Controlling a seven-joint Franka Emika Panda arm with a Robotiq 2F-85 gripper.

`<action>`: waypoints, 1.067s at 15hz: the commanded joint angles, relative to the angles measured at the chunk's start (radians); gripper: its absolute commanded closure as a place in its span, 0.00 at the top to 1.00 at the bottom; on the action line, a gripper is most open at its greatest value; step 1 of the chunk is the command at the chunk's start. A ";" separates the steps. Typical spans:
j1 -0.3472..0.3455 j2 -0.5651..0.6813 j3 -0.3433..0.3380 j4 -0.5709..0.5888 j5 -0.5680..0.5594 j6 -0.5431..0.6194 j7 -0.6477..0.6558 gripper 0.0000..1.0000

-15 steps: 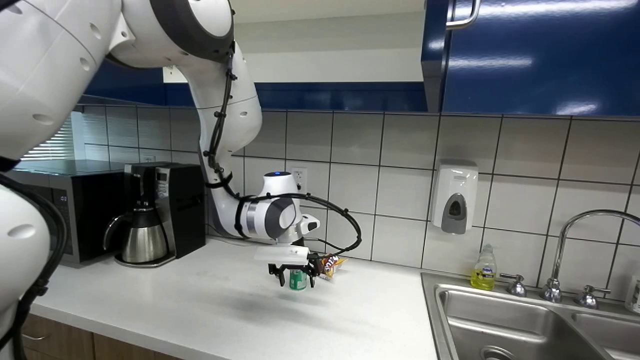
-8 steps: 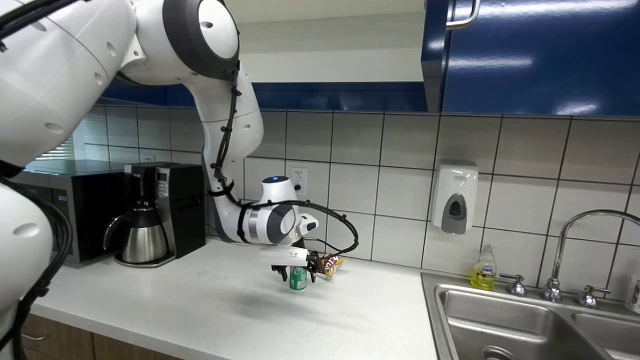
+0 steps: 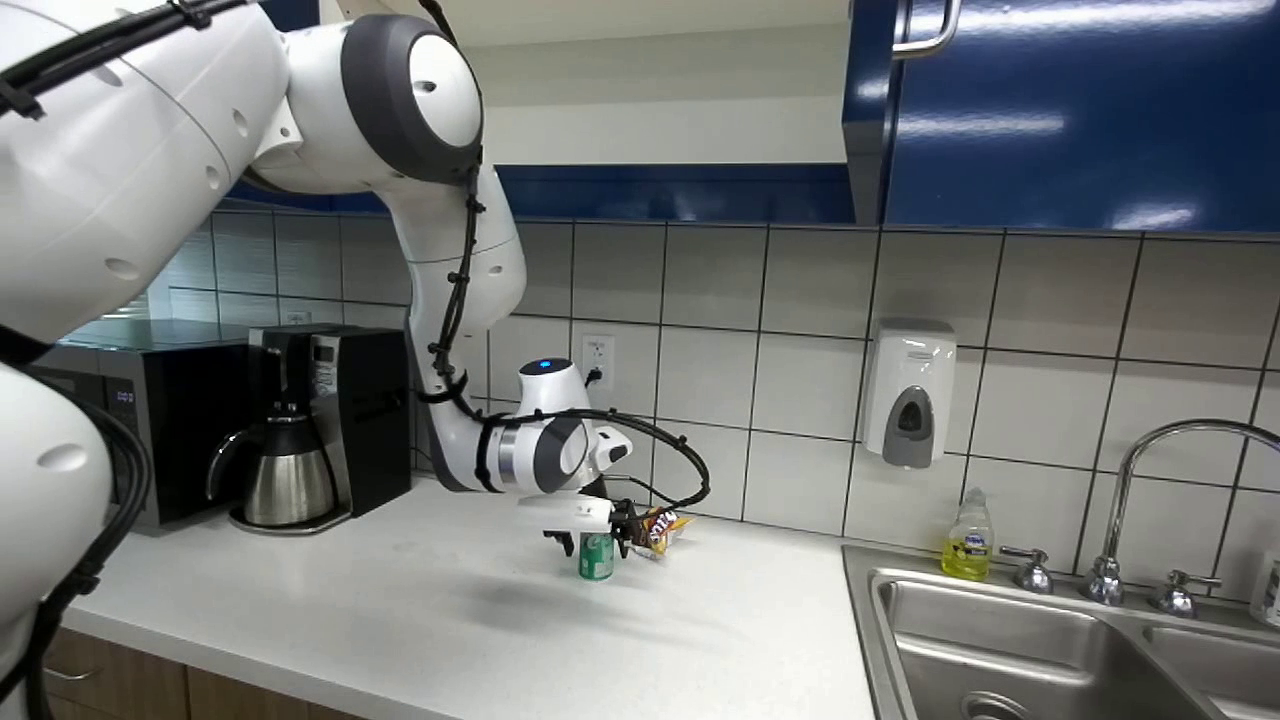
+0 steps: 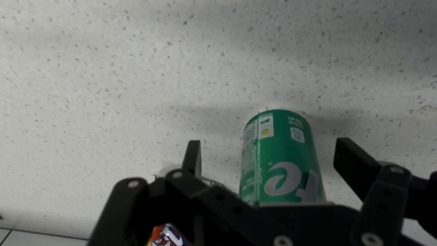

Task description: Put the green can inside the open upper cabinet.

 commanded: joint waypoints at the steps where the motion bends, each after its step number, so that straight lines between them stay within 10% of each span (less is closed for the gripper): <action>1: 0.002 0.027 0.006 0.040 0.002 0.022 0.026 1.00; 13: 0.009 0.057 0.014 0.094 0.006 0.042 0.042 1.00; 14: 0.003 0.056 0.021 0.096 0.008 0.040 0.043 0.75; 16: 0.002 0.056 0.022 0.101 0.007 0.040 0.043 0.67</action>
